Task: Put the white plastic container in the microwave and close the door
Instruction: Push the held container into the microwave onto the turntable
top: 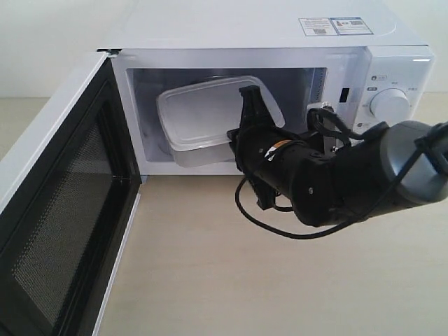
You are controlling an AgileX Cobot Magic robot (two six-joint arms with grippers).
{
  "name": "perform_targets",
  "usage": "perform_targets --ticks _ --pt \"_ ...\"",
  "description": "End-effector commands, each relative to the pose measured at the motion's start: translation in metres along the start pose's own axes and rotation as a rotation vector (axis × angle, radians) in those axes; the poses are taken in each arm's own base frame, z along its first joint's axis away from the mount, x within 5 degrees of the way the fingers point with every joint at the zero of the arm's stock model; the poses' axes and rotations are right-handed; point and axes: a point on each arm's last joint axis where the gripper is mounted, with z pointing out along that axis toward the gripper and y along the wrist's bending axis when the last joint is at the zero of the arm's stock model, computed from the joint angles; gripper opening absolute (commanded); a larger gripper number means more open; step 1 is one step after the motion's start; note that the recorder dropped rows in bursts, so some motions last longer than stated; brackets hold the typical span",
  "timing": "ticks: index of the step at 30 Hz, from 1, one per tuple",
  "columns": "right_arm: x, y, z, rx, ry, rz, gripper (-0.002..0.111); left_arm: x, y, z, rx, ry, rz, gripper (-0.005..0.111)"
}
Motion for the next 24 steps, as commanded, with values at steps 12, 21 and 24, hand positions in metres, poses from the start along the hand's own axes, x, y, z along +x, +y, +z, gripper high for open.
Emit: perform_targets --ticks 12,21,24 --pt "-0.023 0.014 0.031 -0.051 -0.067 0.015 0.000 0.001 0.000 0.000 0.008 0.000 -0.007 0.004" --pt "-0.024 0.012 0.034 -0.050 -0.068 0.034 0.009 0.001 0.000 0.000 0.008 0.000 -0.007 0.004" --pt "-0.025 0.014 0.034 -0.071 -0.074 0.034 0.019 0.001 0.000 0.000 0.008 0.000 -0.007 0.004"
